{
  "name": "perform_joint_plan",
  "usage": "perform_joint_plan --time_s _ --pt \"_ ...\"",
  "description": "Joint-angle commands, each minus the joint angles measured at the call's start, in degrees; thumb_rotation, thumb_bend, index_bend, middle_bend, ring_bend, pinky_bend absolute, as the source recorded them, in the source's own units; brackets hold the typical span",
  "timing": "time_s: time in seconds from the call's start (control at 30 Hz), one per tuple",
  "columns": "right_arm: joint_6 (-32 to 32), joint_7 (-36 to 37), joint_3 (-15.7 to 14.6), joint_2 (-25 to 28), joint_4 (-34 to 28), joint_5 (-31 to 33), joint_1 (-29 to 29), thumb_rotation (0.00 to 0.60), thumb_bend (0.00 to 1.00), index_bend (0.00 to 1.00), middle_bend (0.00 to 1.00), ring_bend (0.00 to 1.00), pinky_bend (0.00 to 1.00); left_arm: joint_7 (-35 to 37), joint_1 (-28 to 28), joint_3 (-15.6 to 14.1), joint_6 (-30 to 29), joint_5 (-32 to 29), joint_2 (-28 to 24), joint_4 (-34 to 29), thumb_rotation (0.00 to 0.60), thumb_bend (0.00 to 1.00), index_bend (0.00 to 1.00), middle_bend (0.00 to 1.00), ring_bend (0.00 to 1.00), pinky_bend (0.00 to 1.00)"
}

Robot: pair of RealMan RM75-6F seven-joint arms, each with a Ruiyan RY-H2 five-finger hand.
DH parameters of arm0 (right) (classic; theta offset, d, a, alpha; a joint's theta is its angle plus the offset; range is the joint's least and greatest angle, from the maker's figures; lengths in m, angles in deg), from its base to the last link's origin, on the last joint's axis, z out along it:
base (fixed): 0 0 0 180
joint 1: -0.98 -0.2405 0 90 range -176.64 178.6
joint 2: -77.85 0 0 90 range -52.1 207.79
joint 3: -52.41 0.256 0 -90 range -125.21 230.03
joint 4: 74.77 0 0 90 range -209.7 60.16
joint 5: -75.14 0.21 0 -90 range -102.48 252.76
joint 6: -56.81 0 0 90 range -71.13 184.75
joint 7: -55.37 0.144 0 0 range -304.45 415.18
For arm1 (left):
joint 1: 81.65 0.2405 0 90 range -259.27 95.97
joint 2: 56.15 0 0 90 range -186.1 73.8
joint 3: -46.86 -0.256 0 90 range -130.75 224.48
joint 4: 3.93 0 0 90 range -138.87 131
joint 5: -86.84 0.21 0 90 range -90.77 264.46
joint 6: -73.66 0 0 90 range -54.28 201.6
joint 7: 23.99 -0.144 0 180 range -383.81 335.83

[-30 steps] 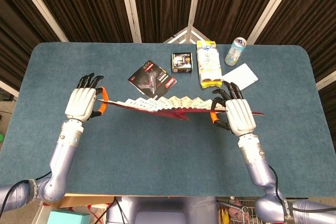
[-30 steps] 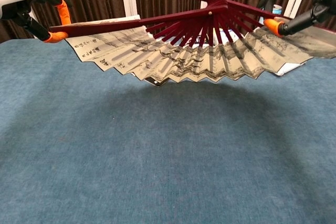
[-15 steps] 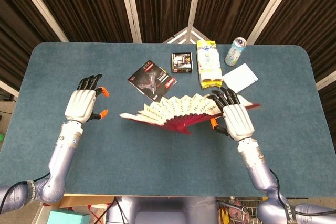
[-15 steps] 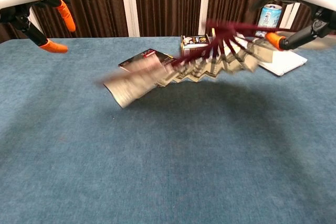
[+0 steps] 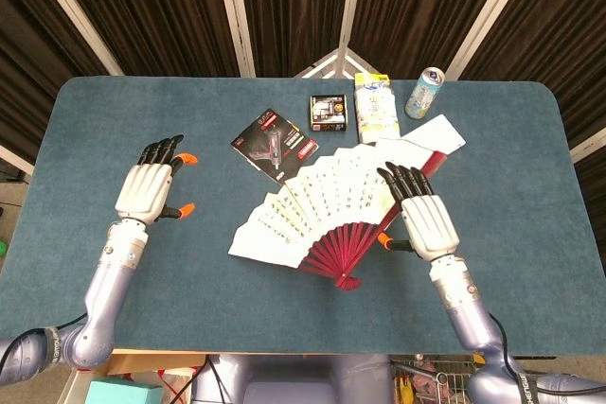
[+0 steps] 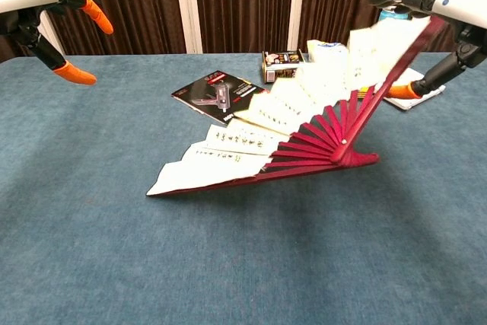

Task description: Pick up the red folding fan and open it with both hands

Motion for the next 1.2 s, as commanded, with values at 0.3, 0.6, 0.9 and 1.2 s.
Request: perform_joint_plan --time_s 0.3,0.6,0.9,1.2 --pt "-5.9 -14.9 -5.8 5.1 2.2 -1.5 -1.7 0.6 0.09 0.0 0.0 0.0 0.0 1.0 0.6 -0.4 -0.2 1.4 -0.9 -0.5 0.6 0.2 0.24 0.0 0.0 0.0" --pt "-9.4 -18.4 -6.6 7.8 0.7 -0.6 -3.3 0.6 0.09 0.0 0.0 0.0 0.0 1.6 1.4 -0.7 -0.6 2.0 -2.3 -1.3 0.6 0.2 0.24 0.0 0.0 0.0" --pt "-4.8 -15.2 -7.3 9.0 1.0 1.8 1.0 0.6 0.09 0.0 0.0 0.0 0.0 6.1 7.1 -4.9 -2.7 7.5 -7.8 -6.6 0.6 0.16 0.12 0.0 0.0 0.0" --pt "4.7 -3.7 -9.6 11.7 -1.0 2.0 11.4 0.6 0.09 0.0 0.0 0.0 0.0 12.3 19.8 -16.7 -10.3 21.2 -15.8 -11.8 0.6 0.07 0.04 0.0 0.0 0.0"
